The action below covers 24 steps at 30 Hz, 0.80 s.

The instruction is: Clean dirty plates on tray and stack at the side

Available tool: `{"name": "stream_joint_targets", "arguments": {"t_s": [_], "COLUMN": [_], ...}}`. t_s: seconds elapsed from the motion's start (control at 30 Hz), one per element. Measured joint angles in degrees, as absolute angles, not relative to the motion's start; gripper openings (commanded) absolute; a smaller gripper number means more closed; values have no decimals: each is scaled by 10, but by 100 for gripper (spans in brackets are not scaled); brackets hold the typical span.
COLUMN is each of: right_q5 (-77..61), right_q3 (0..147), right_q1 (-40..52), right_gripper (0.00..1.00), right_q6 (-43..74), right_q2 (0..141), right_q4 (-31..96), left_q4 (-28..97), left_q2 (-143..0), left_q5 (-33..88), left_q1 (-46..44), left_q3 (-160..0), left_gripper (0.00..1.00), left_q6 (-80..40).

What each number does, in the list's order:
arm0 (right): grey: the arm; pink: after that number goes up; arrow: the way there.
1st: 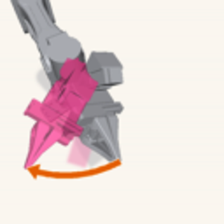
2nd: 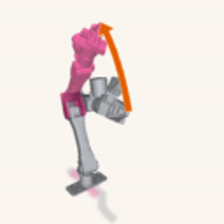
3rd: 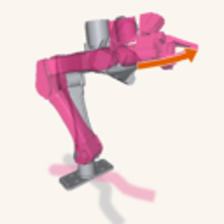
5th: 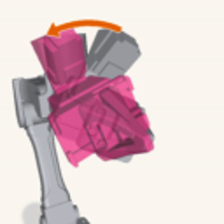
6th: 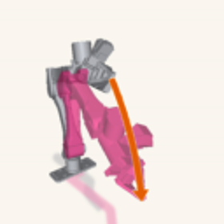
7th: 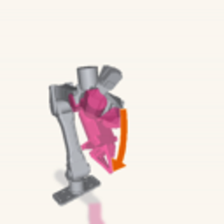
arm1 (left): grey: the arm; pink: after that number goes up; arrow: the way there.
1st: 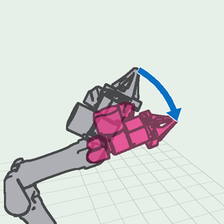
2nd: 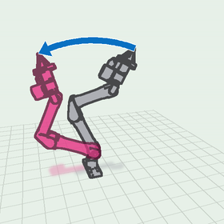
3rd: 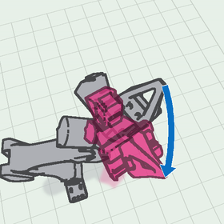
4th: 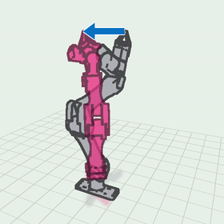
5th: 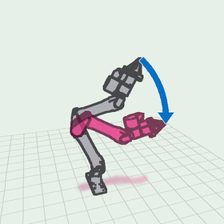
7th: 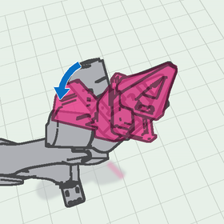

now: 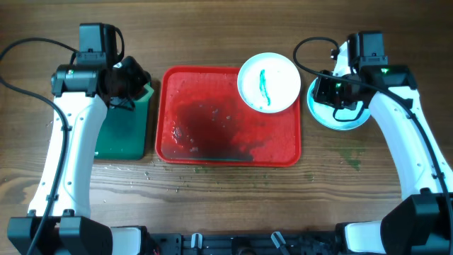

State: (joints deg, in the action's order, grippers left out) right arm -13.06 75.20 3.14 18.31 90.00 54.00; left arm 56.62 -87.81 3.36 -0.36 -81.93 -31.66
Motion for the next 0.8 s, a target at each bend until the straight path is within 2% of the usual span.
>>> {"name": "stream_joint_targets", "arguments": {"t_s": [0.1, 0.27, 0.33, 0.5, 0.63, 0.8], "right_q5": [-131, -110, -90, -35, -22, -12], "right_q3": [738, 706, 705, 702, 701, 699], "right_q1": [34, 63, 76, 115, 132, 132], "right_gripper": [22, 17, 22, 26, 27, 29], "right_q6": [190, 220, 243, 279, 295, 296], "right_q2": [900, 902, 912, 981, 1053, 1074], "right_q4": [518, 472, 460, 399, 368, 368], "left_q4": [555, 535, 530, 514, 514, 514], "left_q2": [-879, -900, -916, -938, -939, -939], "left_q5": [33, 33, 33, 33, 33, 33], "left_q1": [-6, -19, -27, -46, -46, -46], "left_q3": [-819, -819, -819, -819, -819, -819], "left_gripper": [4, 4, 4, 4, 4, 4], "left_q6": [-324, -325, -327, -327, -327, -327]}}
